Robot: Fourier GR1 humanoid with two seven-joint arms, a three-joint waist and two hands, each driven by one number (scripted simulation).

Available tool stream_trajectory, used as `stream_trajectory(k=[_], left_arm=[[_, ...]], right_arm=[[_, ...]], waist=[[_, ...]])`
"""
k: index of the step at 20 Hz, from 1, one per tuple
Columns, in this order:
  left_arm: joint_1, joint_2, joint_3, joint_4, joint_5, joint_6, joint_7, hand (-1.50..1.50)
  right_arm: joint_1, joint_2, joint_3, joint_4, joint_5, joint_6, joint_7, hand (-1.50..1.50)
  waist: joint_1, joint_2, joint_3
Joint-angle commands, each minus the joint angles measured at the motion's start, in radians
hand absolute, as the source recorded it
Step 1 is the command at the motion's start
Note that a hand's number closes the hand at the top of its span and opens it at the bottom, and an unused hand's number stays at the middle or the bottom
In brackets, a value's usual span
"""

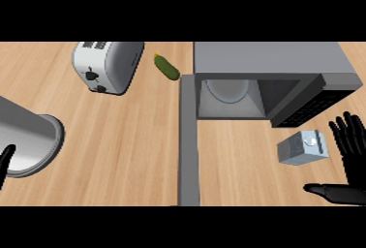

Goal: Pick up the milk, place it into the microwave and close the microwave

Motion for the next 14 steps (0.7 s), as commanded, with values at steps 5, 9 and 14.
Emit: stream_trajectory(k=[5, 9, 14], left_arm=[[0.041, -0.029, 0.016, -0.06, 0.03, -0.018, 0.03, -1.5], [0.047, -0.019, 0.063, -0.021, 0.045, -0.084, 0.001, -1.5], [0.068, -0.029, -0.004, -0.085, 0.016, -0.018, 0.023, -1.5]], right_arm=[[-0.064, -0.04, -0.02, 0.191, 0.043, 0.046, -0.135, -1.5], [-0.086, -0.042, 0.002, 0.266, 0.115, 0.034, -0.238, -1.5], [-0.199, -0.068, -0.01, 0.476, 0.157, 0.011, -0.337, -1.5]], waist=[[0.001, 0.0, 0.0], [0.002, 0.0, 0.0], [0.006, 0.0, 0.0]])
